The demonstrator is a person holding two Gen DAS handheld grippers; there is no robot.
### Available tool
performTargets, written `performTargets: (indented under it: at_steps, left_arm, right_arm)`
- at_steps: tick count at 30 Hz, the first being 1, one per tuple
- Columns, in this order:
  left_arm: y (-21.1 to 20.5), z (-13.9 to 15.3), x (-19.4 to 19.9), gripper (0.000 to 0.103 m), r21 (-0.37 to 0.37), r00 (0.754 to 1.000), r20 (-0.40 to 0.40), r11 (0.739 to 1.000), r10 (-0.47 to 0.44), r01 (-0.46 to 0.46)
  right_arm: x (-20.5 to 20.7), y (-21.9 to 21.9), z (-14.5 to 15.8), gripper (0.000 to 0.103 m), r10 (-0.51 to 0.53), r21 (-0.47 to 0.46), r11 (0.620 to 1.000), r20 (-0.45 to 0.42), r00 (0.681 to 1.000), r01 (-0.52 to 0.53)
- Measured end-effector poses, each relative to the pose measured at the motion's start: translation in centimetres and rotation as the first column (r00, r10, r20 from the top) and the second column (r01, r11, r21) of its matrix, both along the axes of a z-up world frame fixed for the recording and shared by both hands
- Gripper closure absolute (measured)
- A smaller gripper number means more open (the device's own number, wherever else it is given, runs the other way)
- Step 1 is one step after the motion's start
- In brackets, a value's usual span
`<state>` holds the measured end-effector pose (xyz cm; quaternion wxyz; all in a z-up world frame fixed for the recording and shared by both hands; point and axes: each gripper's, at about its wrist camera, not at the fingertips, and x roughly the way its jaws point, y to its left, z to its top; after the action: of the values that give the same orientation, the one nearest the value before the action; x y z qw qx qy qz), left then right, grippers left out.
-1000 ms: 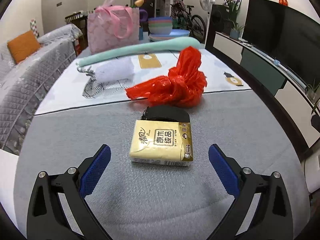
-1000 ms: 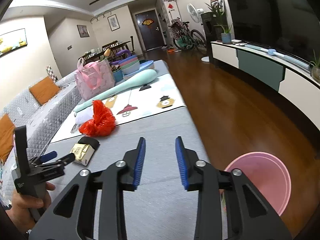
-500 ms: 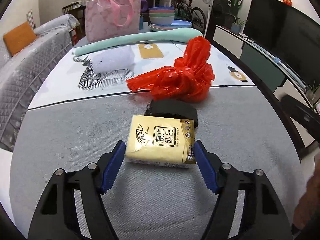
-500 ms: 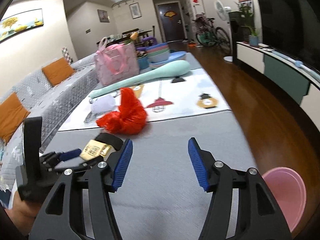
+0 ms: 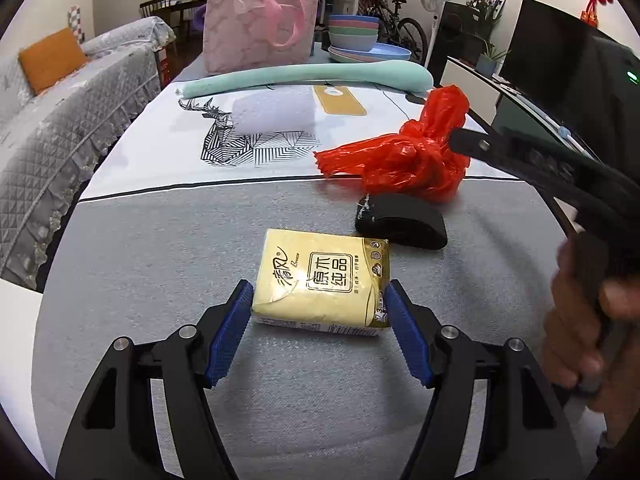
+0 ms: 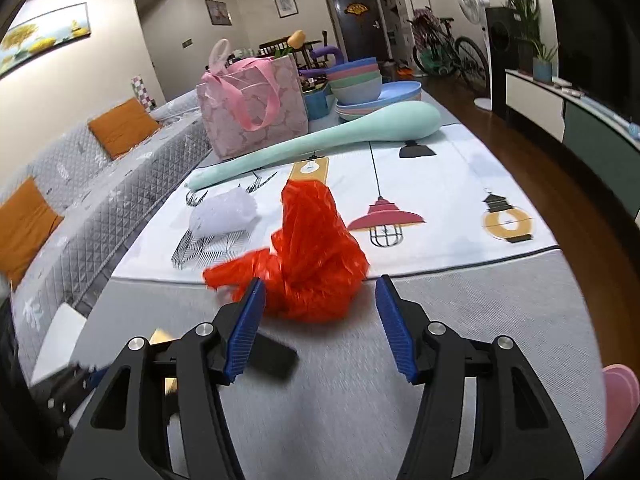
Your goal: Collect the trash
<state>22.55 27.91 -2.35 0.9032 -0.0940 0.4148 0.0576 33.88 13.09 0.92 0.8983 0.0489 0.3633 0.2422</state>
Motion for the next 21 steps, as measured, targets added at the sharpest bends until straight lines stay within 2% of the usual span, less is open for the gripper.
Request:
performTargets:
  at_steps: [5,8,10,15,21]
  left_arm:
    - [0.7,0.0,-0.1,0.037,-0.008,1.0,0.002,1.0,0.001,-0.001]
    - [0.8,0.0,-0.1,0.038,-0.008,1.0,0.003,1.0,0.0,0.0]
    - [0.9,0.0,-0.2,0.038,-0.006,1.0,0.004,1.0,-0.003,0.003]
    - [0.9,0.1,-0.1,0.039,-0.003,1.0,0.007,1.0,0.0,0.0]
    - [0.3,0.7,-0.7,0.041,0.011,1.0,0.03,1.0,-0.004,0.004]
  right_arm:
    - [1.8,1.6,-0.2,0.049,-0.005,-0.006,1.0,-0.003,1.0,0.005]
    - [2.6,2.4,-0.4,0.067,-0.01,-0.023,1.0,-0.004,1.0,0.01]
    - [2.7,2.6,-0.5,0.083,-0.008,-0.03,1.0,-0.001,1.0,0.008]
    - [1.9,2.3,-0.2,0.1,0.001,-0.051,0.999,0.035,0.999,0.001]
    - [0.0,-0.4,1.7,0.101,-0.019,-0.035,0.999,0.09,0.996,0.022]
